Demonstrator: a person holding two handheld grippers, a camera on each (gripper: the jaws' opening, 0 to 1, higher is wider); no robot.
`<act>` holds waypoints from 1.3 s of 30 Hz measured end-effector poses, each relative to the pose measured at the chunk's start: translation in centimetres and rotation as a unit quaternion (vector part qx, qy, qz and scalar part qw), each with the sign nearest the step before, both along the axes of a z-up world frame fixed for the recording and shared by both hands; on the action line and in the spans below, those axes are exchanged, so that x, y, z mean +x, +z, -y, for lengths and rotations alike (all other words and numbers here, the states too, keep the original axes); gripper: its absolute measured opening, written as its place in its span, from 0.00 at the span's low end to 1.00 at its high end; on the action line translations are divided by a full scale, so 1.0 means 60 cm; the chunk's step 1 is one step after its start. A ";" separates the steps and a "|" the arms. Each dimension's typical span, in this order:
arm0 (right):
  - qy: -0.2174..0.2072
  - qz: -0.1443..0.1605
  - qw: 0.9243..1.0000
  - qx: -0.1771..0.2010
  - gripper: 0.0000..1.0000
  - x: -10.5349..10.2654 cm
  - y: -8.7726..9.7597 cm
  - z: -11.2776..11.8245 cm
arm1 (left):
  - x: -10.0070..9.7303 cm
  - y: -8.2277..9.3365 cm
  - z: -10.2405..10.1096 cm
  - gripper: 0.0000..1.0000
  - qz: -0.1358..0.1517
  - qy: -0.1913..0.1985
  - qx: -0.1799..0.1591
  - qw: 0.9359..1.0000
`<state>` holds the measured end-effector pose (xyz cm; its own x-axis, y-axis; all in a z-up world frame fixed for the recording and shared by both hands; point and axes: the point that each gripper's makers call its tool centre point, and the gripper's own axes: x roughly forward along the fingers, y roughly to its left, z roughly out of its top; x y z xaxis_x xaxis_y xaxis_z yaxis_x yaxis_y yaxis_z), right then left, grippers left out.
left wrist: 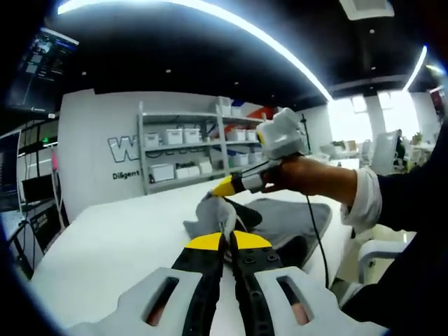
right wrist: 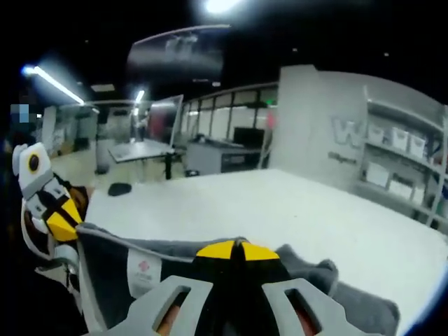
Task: Open the folded towel by lifting each exposed corner and separating the folded layers until the towel lies flat within the target outline without major curled edges
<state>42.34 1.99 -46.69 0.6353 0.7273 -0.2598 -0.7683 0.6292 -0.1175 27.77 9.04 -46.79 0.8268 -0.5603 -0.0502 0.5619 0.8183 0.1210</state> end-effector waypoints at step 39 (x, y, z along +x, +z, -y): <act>0.060 0.001 0.998 -0.017 0.00 -0.029 0.001 -0.144 | -0.013 -0.006 -0.139 0.04 -0.006 0.078 -0.016 0.997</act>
